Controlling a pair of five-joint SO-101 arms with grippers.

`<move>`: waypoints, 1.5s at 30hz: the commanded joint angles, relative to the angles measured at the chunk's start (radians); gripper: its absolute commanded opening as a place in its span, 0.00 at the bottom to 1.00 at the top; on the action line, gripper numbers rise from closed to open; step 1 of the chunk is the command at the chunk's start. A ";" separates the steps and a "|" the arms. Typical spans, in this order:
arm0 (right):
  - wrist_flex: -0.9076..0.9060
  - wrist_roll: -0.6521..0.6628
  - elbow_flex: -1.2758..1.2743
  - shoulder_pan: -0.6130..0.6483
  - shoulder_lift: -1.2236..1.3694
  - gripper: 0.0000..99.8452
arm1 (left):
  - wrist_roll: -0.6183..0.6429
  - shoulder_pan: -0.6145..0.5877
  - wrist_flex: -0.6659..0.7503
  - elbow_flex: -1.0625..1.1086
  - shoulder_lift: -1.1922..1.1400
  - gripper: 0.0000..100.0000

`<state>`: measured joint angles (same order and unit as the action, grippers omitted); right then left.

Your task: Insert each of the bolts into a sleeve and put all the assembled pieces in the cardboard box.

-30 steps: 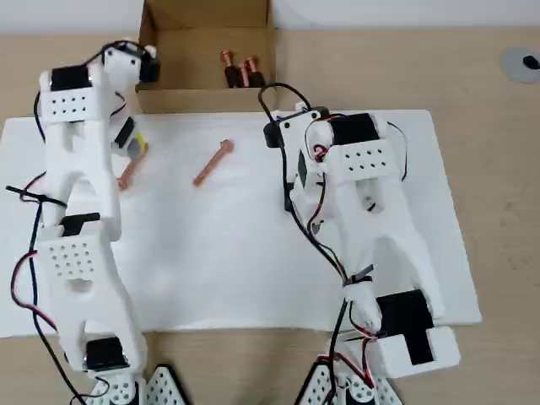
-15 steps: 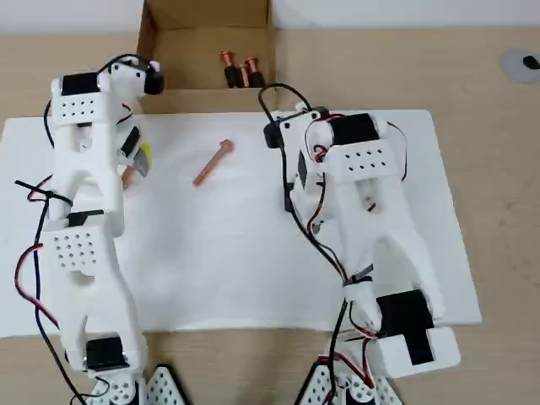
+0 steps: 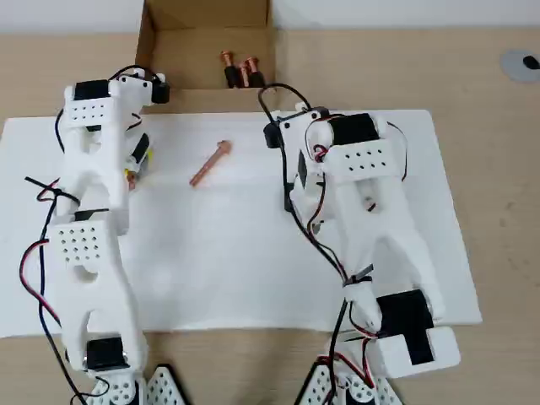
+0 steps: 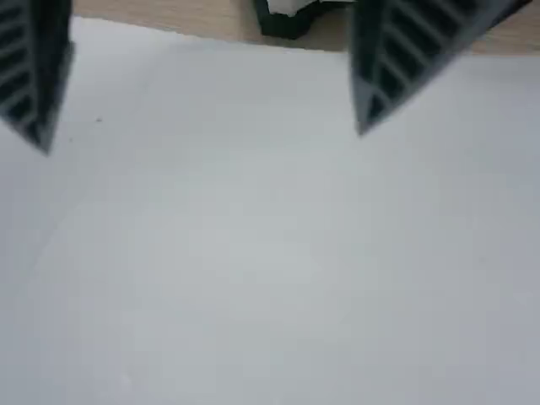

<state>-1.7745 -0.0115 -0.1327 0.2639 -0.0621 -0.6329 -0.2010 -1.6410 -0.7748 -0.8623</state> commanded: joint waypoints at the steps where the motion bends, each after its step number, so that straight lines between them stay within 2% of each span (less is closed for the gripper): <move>1: -0.006 0.002 0.002 0.021 -0.042 0.27 | 0.021 -0.023 0.003 -0.043 0.012 0.01; 7: -0.006 0.002 0.001 0.019 -0.041 0.27 | -0.006 -0.023 -0.117 -0.252 0.013 0.01; 9: -0.006 0.002 0.001 0.019 -0.041 0.27 | -0.032 -0.025 -0.115 -0.322 0.019 0.01; 12: -0.008 0.003 0.001 0.016 -0.041 0.27 | -0.149 -0.034 -0.115 -0.318 0.104 0.01; 14: -0.008 0.006 0.001 0.016 -0.041 0.27 | -0.292 -0.038 -0.115 -0.242 0.183 0.01; 16: -0.008 0.006 0.001 0.016 -0.041 0.27 | -0.506 -0.041 -0.115 -0.110 0.282 0.01; 21: -0.008 0.006 0.001 0.015 -0.048 0.27 | -1.028 -0.078 -0.115 0.358 0.572 0.01; 24: -0.008 0.006 0.001 0.015 -0.047 0.27 | -1.192 -0.110 -0.110 0.529 0.727 0.01; 31: -0.006 0.008 0.002 0.015 -0.042 0.27 | -1.211 -0.106 -0.086 0.652 0.740 0.01; 40: 0.009 0.006 0.002 0.015 -0.041 0.27 | -1.103 -0.101 0.192 0.790 0.627 0.02; 45: 0.009 0.006 0.002 0.015 -0.041 0.27 | -1.099 -0.089 0.252 0.767 0.539 0.11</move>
<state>-1.7729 -0.0115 -0.1343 0.2639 -0.0621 -1.6241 -0.3007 -1.4262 0.0153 -0.3099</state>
